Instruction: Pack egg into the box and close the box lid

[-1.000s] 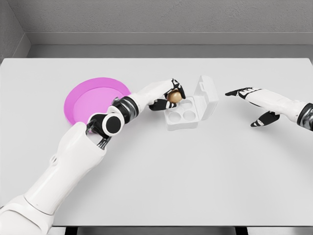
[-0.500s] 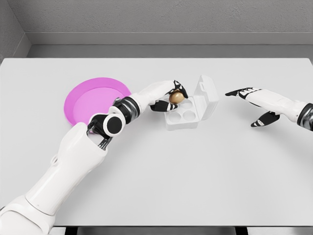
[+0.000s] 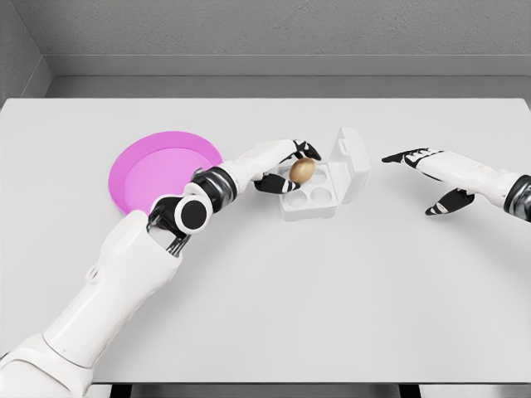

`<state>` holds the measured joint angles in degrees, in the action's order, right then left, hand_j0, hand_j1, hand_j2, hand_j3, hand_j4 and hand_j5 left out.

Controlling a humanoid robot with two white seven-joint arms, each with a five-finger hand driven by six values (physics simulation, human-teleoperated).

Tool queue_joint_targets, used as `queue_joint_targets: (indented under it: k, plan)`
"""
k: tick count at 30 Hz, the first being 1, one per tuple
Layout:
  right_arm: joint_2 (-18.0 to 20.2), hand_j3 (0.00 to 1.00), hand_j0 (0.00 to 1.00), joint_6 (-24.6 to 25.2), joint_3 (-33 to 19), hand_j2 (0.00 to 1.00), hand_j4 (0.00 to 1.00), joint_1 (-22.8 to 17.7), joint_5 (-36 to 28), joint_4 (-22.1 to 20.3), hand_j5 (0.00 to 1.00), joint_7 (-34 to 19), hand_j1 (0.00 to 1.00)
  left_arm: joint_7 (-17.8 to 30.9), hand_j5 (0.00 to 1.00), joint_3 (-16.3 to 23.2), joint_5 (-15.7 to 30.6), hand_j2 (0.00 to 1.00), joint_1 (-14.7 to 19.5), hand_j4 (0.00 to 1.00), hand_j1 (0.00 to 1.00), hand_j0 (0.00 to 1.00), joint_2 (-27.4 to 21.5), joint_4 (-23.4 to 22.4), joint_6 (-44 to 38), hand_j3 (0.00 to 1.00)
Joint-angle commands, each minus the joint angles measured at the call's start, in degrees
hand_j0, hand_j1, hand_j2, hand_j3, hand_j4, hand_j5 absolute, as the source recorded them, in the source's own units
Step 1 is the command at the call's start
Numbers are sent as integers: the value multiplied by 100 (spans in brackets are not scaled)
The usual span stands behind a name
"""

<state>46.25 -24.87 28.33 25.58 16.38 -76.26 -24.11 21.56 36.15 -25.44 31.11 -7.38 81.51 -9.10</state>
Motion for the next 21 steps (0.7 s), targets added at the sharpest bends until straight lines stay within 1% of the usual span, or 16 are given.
queue_joint_targets:
  k: [1, 9, 11, 18, 21]
  plan:
    - [7, 100, 100, 8, -2, 100, 100, 0, -29, -2, 100, 2, 100, -2, 72, -3, 13, 72, 0, 72, 72, 72, -1, 14, 4, 72]
    - [7, 100, 100, 8, -11, 100, 100, -17, -29, -2, 100, 2, 100, -2, 72, -3, 22, 72, 0, 72, 72, 72, -1, 40, 4, 72]
    - [16, 100, 100, 8, -2, 100, 100, -17, -29, -2, 100, 2, 100, -2, 75, -3, 22, 75, 0, 75, 75, 75, -1, 40, 4, 75]
    - [24, 100, 100, 8, -11, 100, 100, -61, -29, -20, 100, 2, 100, -2, 76, -12, 31, 76, 0, 76, 76, 76, -10, 67, 4, 76]
    - [33, 100, 100, 8, -20, 100, 100, -141, -38, -20, 100, 2, 100, -2, 85, -38, 31, 85, -35, 85, 85, 85, -71, 339, 4, 85]
